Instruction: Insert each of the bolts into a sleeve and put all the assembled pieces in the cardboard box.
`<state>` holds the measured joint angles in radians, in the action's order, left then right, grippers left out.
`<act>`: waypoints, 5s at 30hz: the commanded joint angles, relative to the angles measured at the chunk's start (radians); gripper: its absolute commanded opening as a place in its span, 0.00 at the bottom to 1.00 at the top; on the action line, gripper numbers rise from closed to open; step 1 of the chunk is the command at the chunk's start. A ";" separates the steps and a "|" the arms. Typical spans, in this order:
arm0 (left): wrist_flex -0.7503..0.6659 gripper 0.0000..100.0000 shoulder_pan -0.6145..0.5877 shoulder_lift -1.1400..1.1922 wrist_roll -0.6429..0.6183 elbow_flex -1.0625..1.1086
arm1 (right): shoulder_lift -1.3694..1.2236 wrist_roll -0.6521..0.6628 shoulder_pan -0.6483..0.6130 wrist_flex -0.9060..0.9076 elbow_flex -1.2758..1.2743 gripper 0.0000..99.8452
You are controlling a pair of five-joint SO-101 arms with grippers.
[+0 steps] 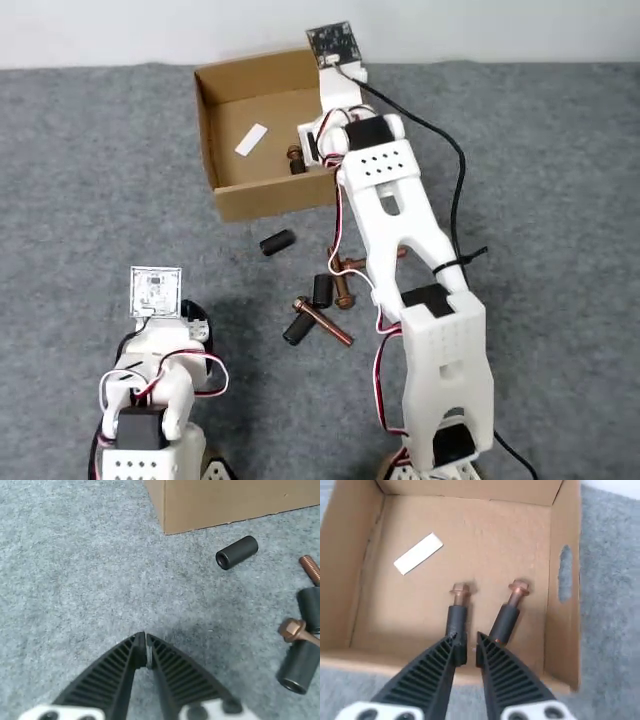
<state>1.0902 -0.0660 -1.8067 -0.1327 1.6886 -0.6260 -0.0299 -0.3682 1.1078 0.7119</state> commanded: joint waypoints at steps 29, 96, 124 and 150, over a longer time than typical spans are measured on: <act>0.025 0.00 -0.005 -0.008 -0.015 -0.005 | 0.200 0.692 0.033 0.690 -0.097 0.02; 0.003 0.00 -0.054 -0.008 -0.018 -0.005 | -0.122 -0.063 -0.188 0.447 -0.245 0.00; 0.068 0.01 0.017 -0.008 0.031 -0.211 | 0.935 -0.061 0.094 0.688 -0.609 0.01; 0.170 0.01 0.043 0.529 0.098 -0.771 | 1.713 -0.058 0.524 0.664 -1.232 0.01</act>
<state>1.2451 -0.0276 -1.4630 -0.0407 1.0656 1.0449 -0.0990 0.1442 1.7553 -0.5247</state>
